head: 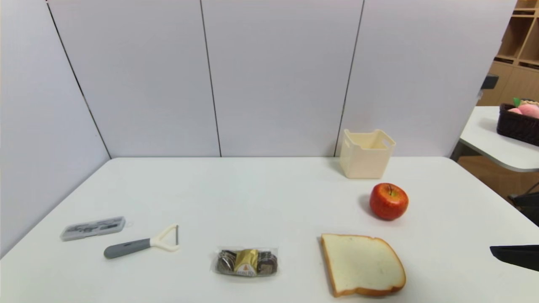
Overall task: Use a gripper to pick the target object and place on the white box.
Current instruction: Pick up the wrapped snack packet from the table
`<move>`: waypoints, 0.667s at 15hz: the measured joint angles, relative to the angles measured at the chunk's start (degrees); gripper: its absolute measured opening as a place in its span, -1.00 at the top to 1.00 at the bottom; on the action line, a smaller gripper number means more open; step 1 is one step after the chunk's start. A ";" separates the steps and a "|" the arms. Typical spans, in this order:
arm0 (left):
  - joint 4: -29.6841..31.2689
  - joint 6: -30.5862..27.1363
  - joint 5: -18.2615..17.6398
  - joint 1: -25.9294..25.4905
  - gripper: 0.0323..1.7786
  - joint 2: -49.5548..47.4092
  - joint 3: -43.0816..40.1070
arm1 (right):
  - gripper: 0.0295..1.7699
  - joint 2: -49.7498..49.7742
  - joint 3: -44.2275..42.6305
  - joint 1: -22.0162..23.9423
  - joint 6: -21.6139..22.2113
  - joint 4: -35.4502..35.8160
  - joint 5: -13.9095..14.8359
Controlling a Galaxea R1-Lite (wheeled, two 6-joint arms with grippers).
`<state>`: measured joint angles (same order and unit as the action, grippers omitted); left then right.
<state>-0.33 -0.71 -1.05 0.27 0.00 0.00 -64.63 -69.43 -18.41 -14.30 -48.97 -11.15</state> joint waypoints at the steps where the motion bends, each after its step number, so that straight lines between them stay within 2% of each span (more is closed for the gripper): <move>1: 0.00 0.00 0.00 0.00 -0.90 0.00 0.00 | -0.92 -0.55 -0.15 -0.02 0.09 -0.83 -1.05; 5: 0.00 0.00 0.00 0.00 -0.90 0.00 0.00 | -0.92 -1.71 -1.88 -0.55 0.13 -6.95 -2.65; 10: -0.02 -0.02 -0.02 0.00 -0.90 0.00 0.00 | -0.92 -3.39 -2.76 -0.59 0.05 -7.31 -1.72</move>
<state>-0.35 -0.73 -1.07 0.27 0.00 0.00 -68.02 -72.18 -18.99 -14.25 -56.28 -12.87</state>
